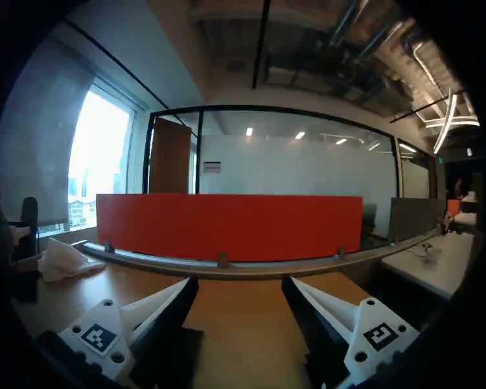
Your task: Fold towel
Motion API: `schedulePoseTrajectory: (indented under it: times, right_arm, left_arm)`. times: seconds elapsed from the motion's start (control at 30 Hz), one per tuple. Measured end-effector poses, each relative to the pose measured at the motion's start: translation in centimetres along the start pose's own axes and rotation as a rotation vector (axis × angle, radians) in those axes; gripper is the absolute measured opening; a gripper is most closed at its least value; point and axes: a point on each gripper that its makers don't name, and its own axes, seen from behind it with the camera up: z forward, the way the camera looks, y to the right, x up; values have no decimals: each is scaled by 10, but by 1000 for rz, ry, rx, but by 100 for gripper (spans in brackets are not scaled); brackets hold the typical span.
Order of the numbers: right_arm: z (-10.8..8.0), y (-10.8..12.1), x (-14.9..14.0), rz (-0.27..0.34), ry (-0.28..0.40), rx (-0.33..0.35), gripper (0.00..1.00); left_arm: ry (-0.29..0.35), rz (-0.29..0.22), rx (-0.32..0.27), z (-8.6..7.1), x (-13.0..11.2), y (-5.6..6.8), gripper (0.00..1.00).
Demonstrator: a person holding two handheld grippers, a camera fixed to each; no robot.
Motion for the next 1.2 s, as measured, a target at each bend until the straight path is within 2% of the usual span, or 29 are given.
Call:
schedulePoseTrajectory:
  times: [0.37, 0.63, 0.9, 1.2]
  right_arm:
    - [5, 0, 27, 11, -10, -13, 100]
    - [8, -6, 38, 1, -24, 9, 100]
    - [8, -27, 25, -69, -84, 112, 100]
    - [-1, -61, 5, -156, -176, 297, 100]
  left_arm:
    - [-1, 2, -9, 8, 44, 0, 97]
    - [-26, 16, -34, 10, 52, 4, 96]
    - [-69, 39, -102, 9, 46, 18, 97]
    - [-148, 71, -247, 5, 22, 47, 97]
